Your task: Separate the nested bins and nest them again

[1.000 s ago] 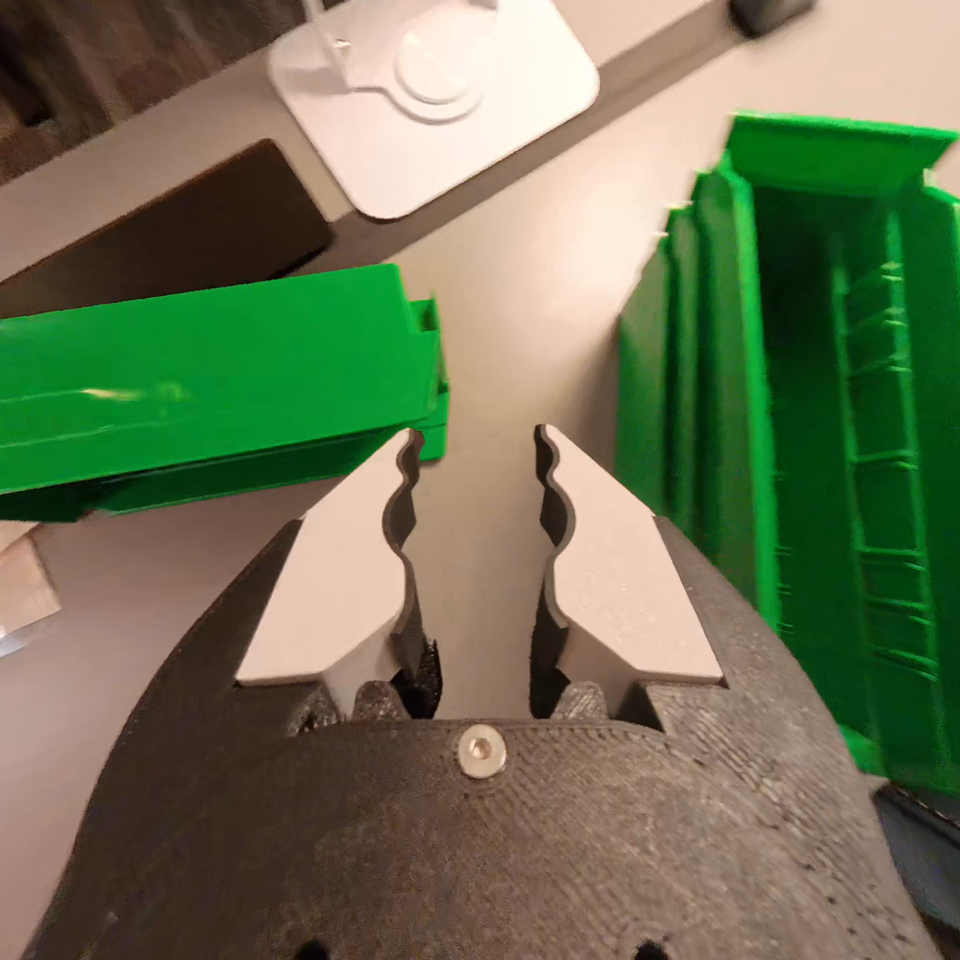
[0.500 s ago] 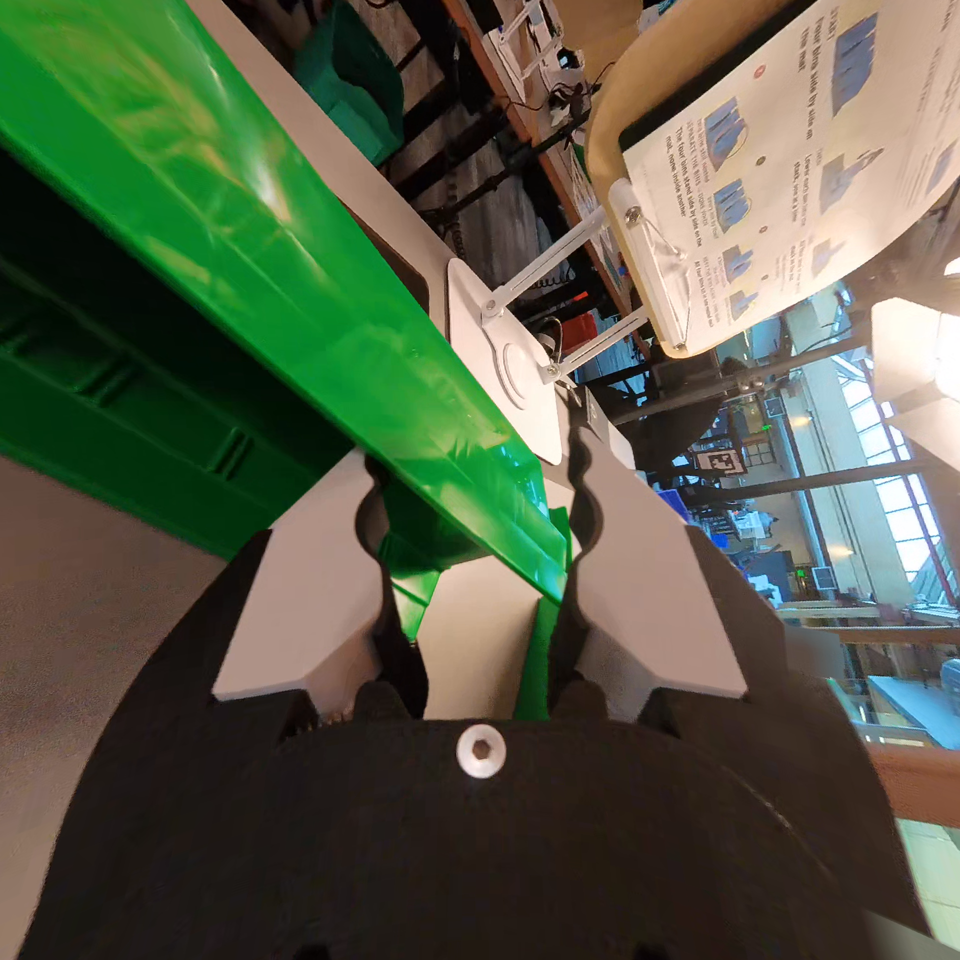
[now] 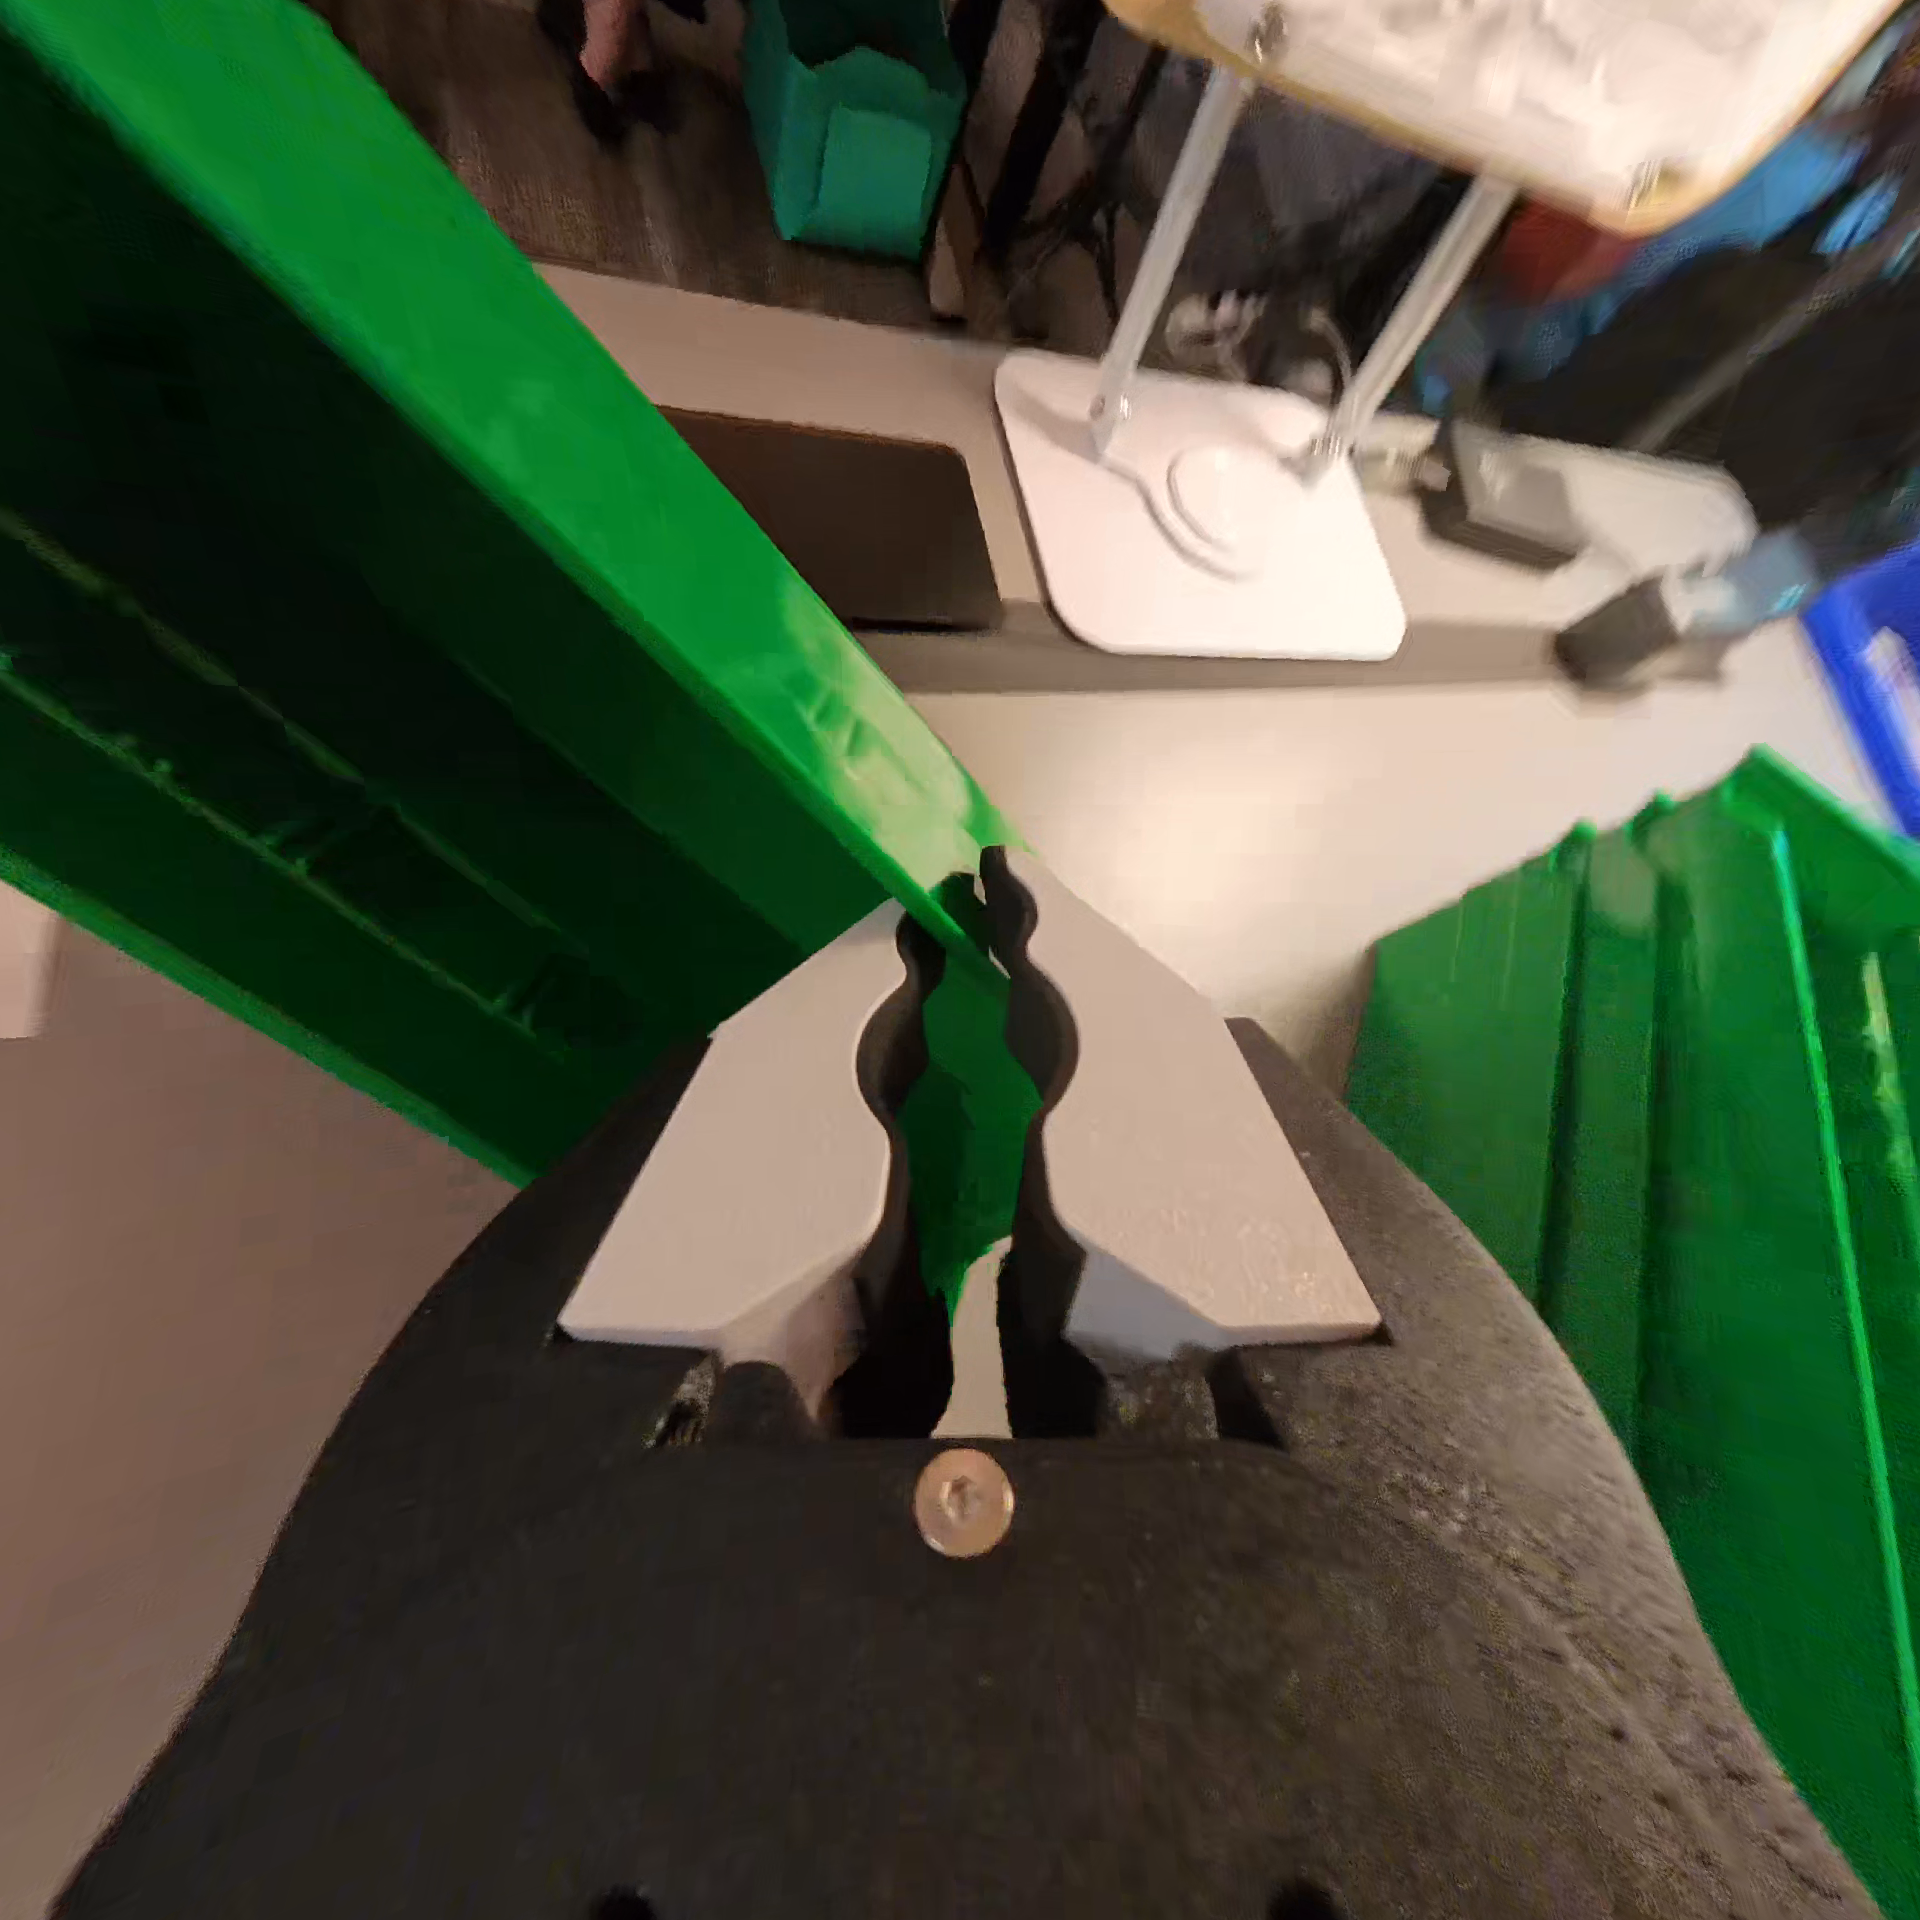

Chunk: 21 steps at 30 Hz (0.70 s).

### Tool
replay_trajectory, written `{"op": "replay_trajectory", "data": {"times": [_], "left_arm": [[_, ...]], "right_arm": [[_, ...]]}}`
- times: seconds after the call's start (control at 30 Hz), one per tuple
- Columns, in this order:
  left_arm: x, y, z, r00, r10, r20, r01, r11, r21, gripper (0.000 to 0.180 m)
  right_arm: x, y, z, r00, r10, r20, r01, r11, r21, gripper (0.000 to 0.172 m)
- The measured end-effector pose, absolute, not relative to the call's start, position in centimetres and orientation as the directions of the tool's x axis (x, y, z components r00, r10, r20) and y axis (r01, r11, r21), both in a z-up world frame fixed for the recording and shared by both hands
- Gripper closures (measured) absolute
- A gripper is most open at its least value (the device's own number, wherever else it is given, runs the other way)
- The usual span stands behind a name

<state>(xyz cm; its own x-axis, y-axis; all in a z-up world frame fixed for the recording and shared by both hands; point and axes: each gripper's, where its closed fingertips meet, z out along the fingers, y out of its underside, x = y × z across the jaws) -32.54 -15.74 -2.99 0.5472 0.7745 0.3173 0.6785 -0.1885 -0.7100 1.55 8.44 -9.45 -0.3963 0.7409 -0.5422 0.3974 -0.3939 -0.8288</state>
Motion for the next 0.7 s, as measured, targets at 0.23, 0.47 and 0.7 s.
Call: {"op": "replay_trajectory", "data": {"times": [0.23,0.47,0.7], "left_arm": [[-28.0,-20.0,-1.4,0.676,0.736,-0.033,0.59,-0.568,-0.573,0.179],[-23.9,-18.5,-6.3,0.741,0.671,0.014,0.611,-0.665,-0.429,0.179],[-22.1,-16.2,-9.6,0.74,0.67,0.057,0.631,-0.664,-0.401,0.179]], "right_arm": [[1.5,8.4,-9.5,-0.396,0.743,-0.54,0.398,-0.391,-0.83,0.079],[1.5,8.5,-9.4,-0.394,0.746,-0.537,0.393,-0.392,-0.832,0.079],[1.6,8.5,-9.3,-0.395,0.745,-0.537,0.387,-0.395,-0.833,0.079]]}}
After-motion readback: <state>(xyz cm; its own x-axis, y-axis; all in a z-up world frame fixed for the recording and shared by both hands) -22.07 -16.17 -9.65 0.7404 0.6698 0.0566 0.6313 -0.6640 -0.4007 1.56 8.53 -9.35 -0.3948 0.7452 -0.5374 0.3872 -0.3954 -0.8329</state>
